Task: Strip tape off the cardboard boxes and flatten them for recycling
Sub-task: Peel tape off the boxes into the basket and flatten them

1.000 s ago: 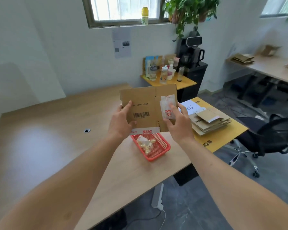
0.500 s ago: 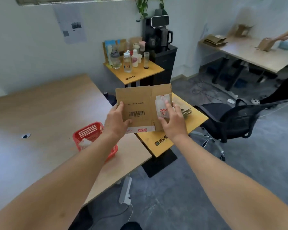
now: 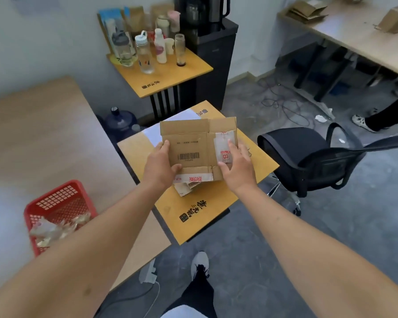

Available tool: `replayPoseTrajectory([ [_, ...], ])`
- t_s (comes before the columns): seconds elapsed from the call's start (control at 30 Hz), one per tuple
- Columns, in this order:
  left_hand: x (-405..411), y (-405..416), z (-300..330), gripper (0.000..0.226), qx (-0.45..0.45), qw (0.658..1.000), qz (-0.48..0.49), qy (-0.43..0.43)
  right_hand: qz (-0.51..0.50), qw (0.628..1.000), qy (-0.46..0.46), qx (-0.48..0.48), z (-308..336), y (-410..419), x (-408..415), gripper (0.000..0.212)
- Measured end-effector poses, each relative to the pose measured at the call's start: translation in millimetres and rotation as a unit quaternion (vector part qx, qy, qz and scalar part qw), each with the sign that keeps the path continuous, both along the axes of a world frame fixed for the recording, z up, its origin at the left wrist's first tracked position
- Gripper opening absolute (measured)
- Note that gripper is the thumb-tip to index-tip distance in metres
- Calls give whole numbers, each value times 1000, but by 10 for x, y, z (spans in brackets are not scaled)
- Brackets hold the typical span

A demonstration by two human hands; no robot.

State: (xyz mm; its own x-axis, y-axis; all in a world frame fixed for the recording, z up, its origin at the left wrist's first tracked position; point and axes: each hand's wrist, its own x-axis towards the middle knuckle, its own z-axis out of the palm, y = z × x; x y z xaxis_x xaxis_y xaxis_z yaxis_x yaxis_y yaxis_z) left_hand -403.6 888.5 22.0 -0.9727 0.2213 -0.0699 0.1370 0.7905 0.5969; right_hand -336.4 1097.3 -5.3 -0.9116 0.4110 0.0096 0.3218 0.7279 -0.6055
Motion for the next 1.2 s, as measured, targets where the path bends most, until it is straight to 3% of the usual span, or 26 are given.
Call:
replayPoseTrajectory([
  [0.27, -623, 764, -492, 84, -39, 994, 44, -90, 42, 990, -130, -26, -401, 822, -863, 70],
  [0.47, -815, 1214, -848, 63, -56, 984, 114, -128, 137, 970, -199, 4, -781, 1263, -1406, 63],
  [0.63, -771, 1477, -1211, 45, -117, 977, 151, -98, 260, 933, -210, 132, -1071, 1428, -1733, 46],
  [0.73, -669, 1577, -1414, 63, -177, 976, 105, -73, 347, 906, -189, 154, -1254, 1386, -1784, 49],
  [0.83, -689, 1685, -1560, 84, -214, 968, 56, -116, 406, 876, -202, 166, -1364, 1335, -1833, 69],
  [1.03, -727, 1703, -1773, 93, -217, 958, 80, -171, 425, 859, -205, 198, -1468, 1257, -1977, 67],
  [1.2, -663, 1784, -1845, 82, -210, 961, 102, -148, 423, 860, -196, 209, -1518, 1263, -1890, 68],
])
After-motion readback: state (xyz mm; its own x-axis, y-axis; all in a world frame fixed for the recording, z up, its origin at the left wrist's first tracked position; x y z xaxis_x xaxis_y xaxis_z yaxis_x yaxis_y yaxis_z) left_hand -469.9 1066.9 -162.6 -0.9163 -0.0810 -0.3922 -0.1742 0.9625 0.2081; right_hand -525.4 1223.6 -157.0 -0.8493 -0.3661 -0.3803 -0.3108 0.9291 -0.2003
